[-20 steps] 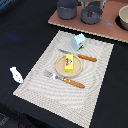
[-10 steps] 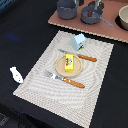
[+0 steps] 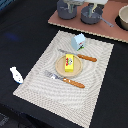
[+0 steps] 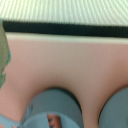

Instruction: Interact with the objects in diverse but meaningful ways.

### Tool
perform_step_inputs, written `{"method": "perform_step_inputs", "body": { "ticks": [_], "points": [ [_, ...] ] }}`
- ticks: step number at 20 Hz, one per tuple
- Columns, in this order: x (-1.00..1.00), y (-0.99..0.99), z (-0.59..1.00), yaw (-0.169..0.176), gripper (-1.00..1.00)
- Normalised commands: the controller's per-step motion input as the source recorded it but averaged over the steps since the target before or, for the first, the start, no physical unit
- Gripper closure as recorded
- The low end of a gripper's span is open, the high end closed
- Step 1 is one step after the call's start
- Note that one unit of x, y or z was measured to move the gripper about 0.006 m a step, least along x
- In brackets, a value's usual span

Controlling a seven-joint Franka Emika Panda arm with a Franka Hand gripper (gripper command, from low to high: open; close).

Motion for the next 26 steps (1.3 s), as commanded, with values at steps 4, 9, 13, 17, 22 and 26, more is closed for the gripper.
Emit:
{"method": "perform_step_inputs", "body": {
  "ticks": [4, 9, 13, 17, 22, 26],
  "points": [
    [-0.42, -0.91, -0.15, 0.000, -1.00],
    [-0.44, -0.89, -0.07, 0.000, -1.00],
    [-0.45, -0.90, -0.04, 0.000, -1.00],
    [-0.49, -0.85, 0.00, 0.000, -1.00],
    [-0.51, -0.78, 0.00, -0.001, -1.00],
    [-0.63, -0.65, 0.00, -0.016, -1.00]
  ]
}}
